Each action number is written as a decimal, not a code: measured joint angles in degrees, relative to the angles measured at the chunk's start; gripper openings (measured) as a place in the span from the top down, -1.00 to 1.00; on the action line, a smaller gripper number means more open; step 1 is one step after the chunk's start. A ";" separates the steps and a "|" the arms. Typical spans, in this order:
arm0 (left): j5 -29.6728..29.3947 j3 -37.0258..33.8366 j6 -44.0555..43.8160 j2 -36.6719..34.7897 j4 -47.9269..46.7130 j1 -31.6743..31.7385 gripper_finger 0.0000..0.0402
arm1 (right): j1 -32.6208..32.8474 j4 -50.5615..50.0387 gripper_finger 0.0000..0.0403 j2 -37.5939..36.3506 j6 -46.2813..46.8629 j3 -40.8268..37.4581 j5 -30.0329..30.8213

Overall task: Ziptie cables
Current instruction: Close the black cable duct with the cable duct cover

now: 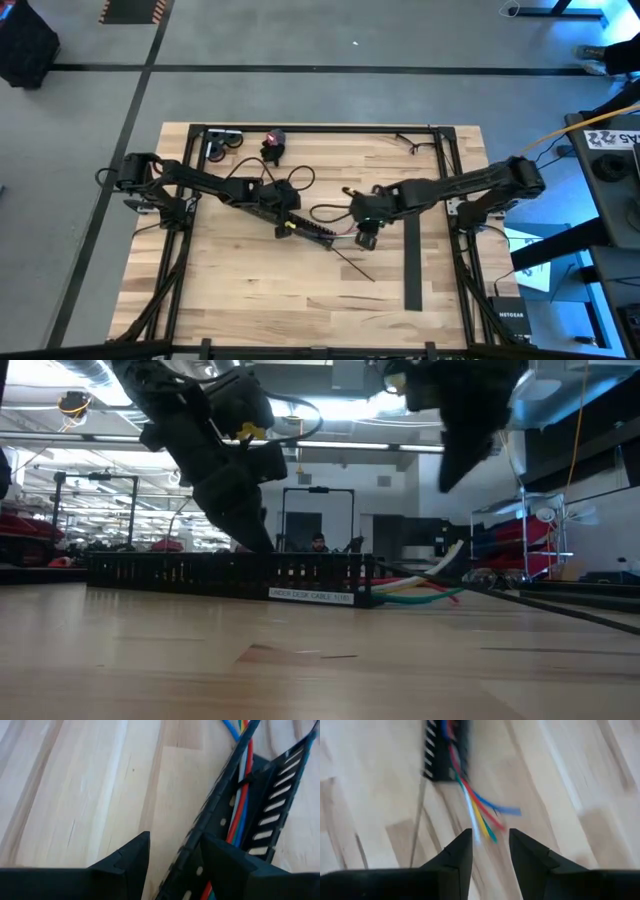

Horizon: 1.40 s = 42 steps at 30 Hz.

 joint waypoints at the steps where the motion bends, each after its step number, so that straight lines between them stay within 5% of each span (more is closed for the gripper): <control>1: 0.01 0.00 -0.28 0.00 0.45 0.00 0.15 | -0.02 -1.48 0.39 -0.84 2.17 -0.63 0.08; 8: 0.02 0.00 -2.84 0.00 1.19 0.00 0.15 | -0.04 -9.87 0.01 -8.99 22.80 -10.58 5.04; 14: 0.03 0.00 -3.00 0.00 1.25 0.00 0.15 | -0.06 -8.62 -0.37 -18.07 45.31 -26.56 4.81; 19: 0.03 0.00 -2.95 0.00 1.32 0.02 0.15 | -0.06 -4.76 -0.49 -21.01 54.89 -35.21 4.68; 42: 0.02 0.00 -2.96 -0.04 1.04 0.07 0.15 | 0.00 10.14 -0.47 -13.01 63.58 -44.27 26.76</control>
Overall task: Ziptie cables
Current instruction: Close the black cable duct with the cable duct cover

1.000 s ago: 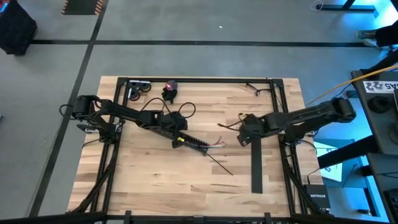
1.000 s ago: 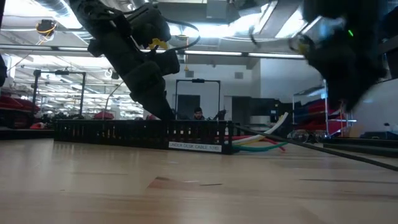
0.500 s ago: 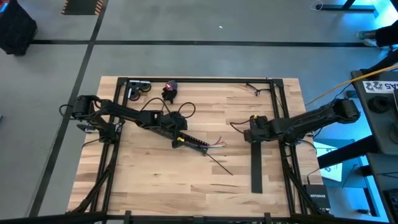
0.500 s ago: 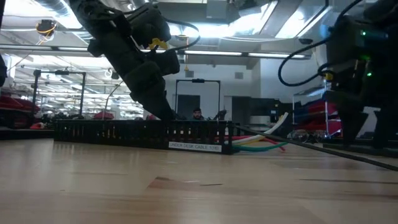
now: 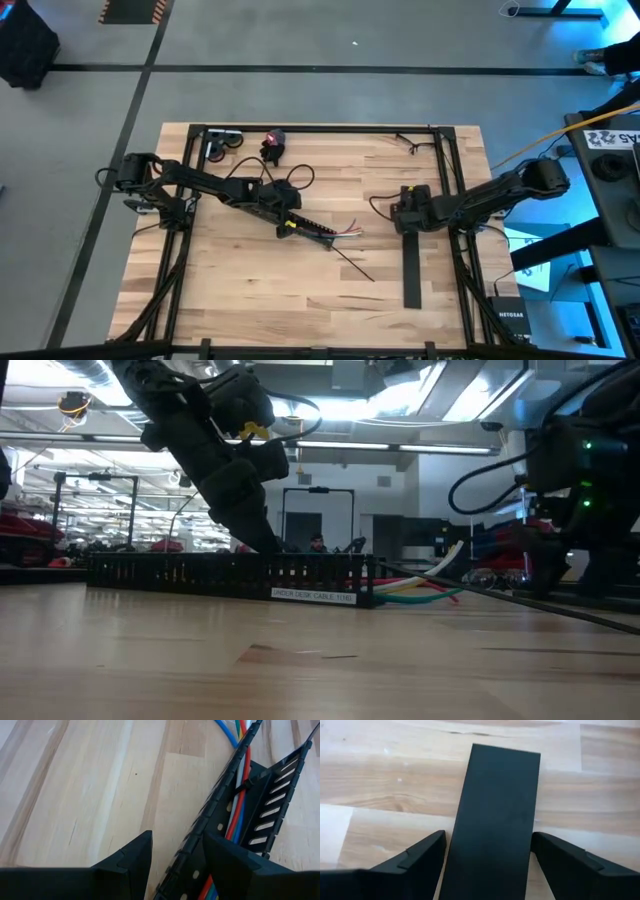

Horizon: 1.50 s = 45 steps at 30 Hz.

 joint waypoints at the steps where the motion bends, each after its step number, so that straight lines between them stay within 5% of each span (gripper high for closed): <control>1: 0.00 0.00 0.00 0.00 0.00 0.00 0.15 | 0.00 0.28 -0.47 0.99 -0.02 0.08 0.44; 10: 0.00 0.00 -0.02 0.00 -0.13 0.00 0.15 | 0.07 5.37 -0.46 8.61 0.29 0.19 5.00; 22: 0.00 0.00 -0.02 -0.34 -0.35 0.00 0.15 | -0.17 4.31 -0.07 8.15 -4.65 2.30 4.36; 32: -0.03 2.55 2.83 -4.27 -1.95 0.00 0.15 | -0.08 2.14 -0.11 6.33 -21.83 11.77 0.50; 45: 4.44 3.32 10.60 -4.61 -1.17 -1.39 0.15 | 2.74 16.95 -0.11 5.73 -51.71 25.90 -11.94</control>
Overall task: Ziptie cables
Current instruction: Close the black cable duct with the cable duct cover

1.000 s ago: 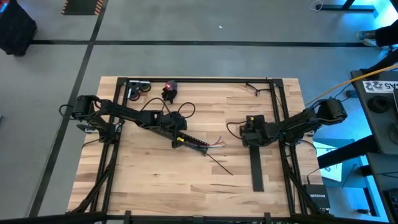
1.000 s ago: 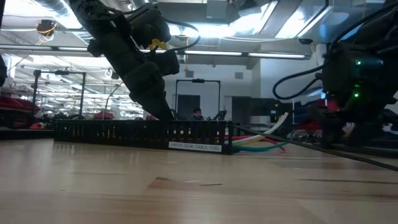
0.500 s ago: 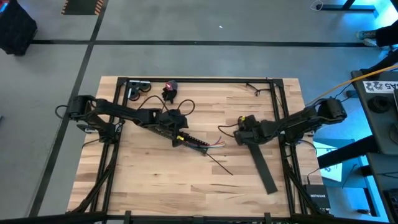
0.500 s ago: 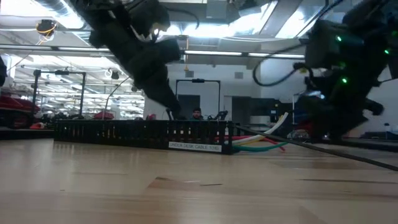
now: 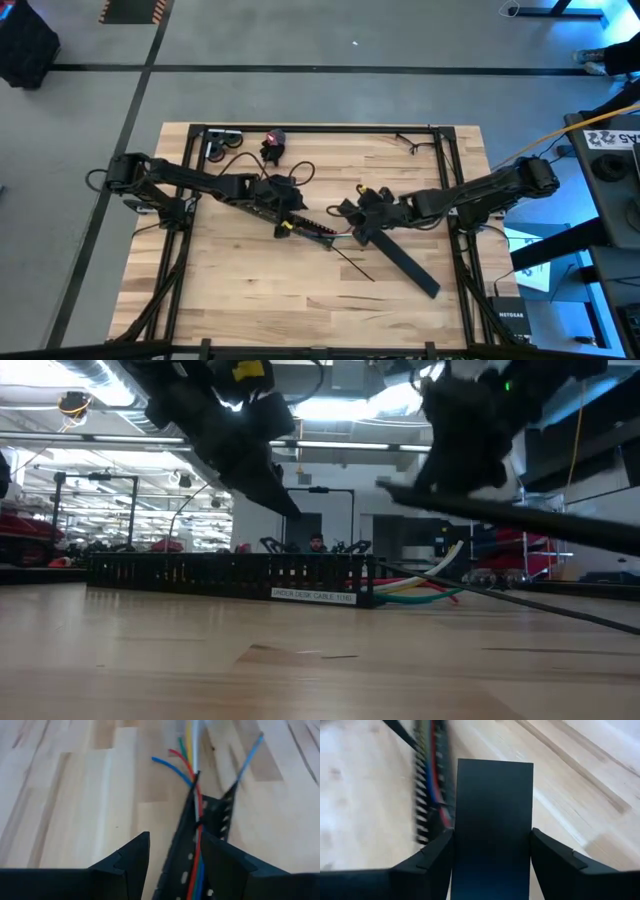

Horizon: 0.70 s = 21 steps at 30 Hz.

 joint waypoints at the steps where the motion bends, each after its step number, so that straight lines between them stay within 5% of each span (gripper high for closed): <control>1: 0.08 0.00 0.87 0.02 0.00 -0.38 0.15 | 0.46 0.08 -0.11 -0.04 -0.47 0.79 0.01; 13: 0.25 2.80 1.02 7.57 6.48 -5.49 0.15 | 5.49 0.40 -0.12 -0.02 3.79 2.96 -0.66; 21: 0.05 10.99 0.66 12.97 -2.79 -5.33 0.15 | 7.11 0.35 -0.12 -0.02 4.34 2.98 -0.06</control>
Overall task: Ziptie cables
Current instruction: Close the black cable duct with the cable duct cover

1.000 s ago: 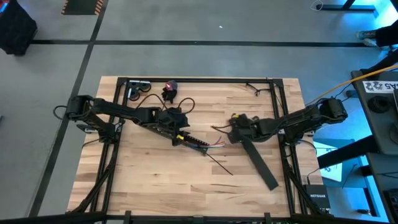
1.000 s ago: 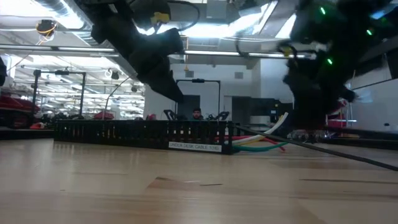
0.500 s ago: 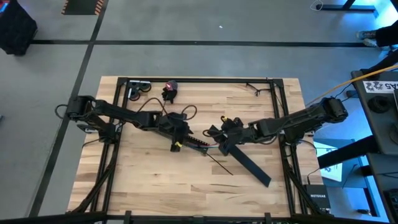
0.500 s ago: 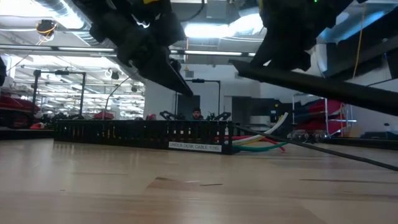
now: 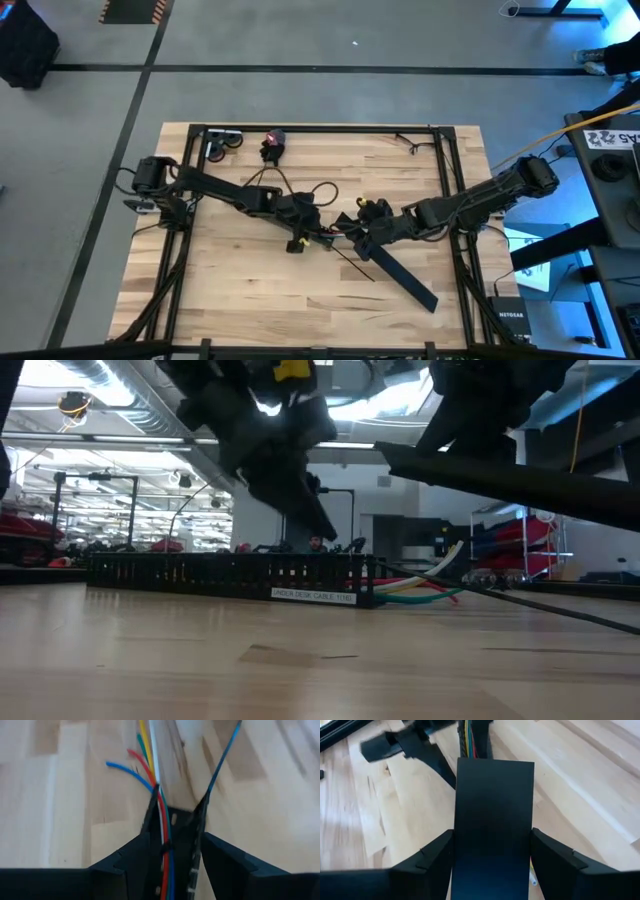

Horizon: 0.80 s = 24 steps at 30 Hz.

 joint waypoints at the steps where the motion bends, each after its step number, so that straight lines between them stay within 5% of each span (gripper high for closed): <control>1: 0.00 0.30 0.68 0.68 -0.87 0.01 0.15 | -0.01 0.04 -0.12 0.00 -0.57 0.00 0.07; 6: -0.33 0.64 5.35 1.22 -0.45 -0.11 0.15 | -0.01 0.07 -0.12 -0.02 -2.25 0.00 0.56; 18: -0.47 1.18 -1.52 -0.64 0.27 -0.11 0.14 | -0.06 0.05 -0.12 -0.02 -7.02 0.00 0.51; 24: -0.49 5.66 -4.91 -0.67 -6.34 0.09 -0.08 | -0.06 -0.55 -0.12 -0.02 -8.58 0.00 0.49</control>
